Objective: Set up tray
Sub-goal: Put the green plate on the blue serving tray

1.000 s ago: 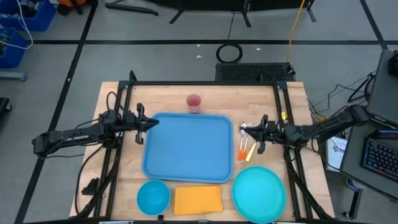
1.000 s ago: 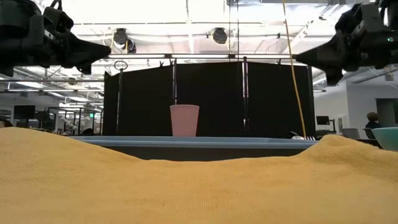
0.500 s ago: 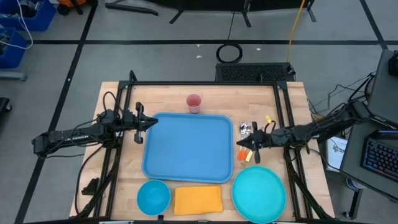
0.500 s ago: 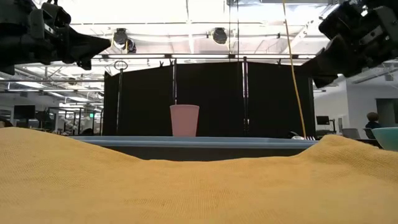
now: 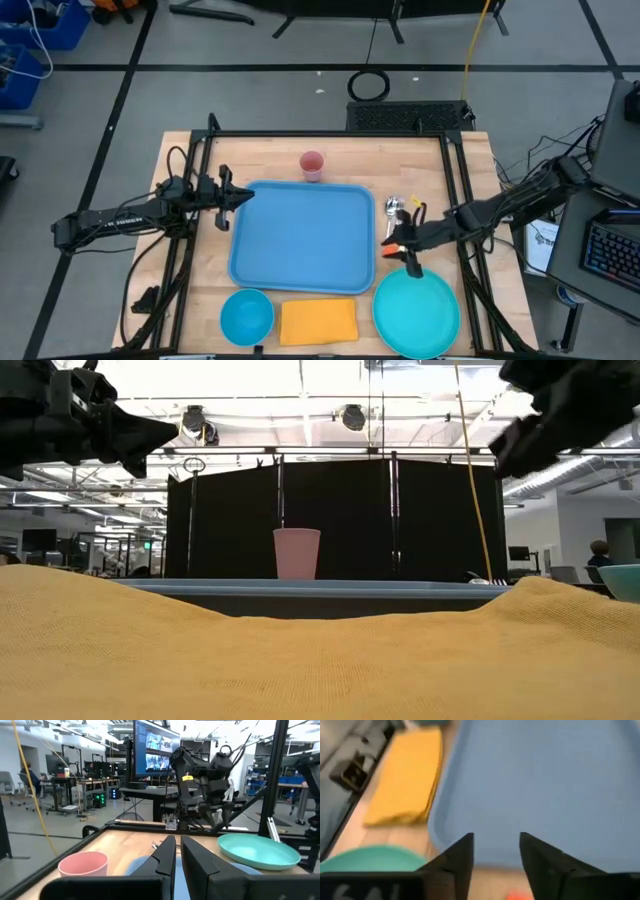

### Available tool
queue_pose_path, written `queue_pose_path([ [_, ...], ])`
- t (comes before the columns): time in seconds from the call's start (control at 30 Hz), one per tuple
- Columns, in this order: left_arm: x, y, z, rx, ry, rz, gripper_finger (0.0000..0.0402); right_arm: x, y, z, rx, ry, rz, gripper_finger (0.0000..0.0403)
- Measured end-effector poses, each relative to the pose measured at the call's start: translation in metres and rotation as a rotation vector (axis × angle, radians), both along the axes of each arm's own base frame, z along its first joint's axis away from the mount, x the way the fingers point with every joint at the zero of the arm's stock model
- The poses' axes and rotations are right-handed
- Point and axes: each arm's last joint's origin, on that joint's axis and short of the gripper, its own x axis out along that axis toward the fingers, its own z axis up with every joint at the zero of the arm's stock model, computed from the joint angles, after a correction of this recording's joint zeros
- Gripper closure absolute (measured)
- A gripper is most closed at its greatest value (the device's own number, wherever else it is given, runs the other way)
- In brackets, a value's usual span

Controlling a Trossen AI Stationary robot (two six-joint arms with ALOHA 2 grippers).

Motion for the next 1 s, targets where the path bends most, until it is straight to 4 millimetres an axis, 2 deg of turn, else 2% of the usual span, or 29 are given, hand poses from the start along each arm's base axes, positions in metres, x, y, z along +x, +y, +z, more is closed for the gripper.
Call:
queue_pose_path([
  [0.13,0.000,0.000,0.000,-0.048,-0.002,-0.008,0.0371,-0.012,-0.002,-0.008,0.093,0.236,-0.072,0.0218],
  [0.27,0.000,0.000,0.000,-0.083,-0.004,-0.013,0.0371,-0.022,0.000,-0.013,0.139,0.374,-0.067,0.0215],
  [0.57,0.000,0.000,0.000,-0.198,-0.007,-0.031,0.0371,-0.028,0.008,-0.016,0.177,0.422,-0.061,0.0230],
  [0.83,0.000,0.000,-0.001,-0.237,-0.007,-0.037,0.0371,-0.043,0.009,-0.041,0.171,0.513,-0.096,0.0214],
  [1.0,0.000,0.000,-0.001,-0.235,-0.004,-0.036,0.0371,-0.046,0.010,-0.051,0.193,0.505,-0.100,0.0211],
])
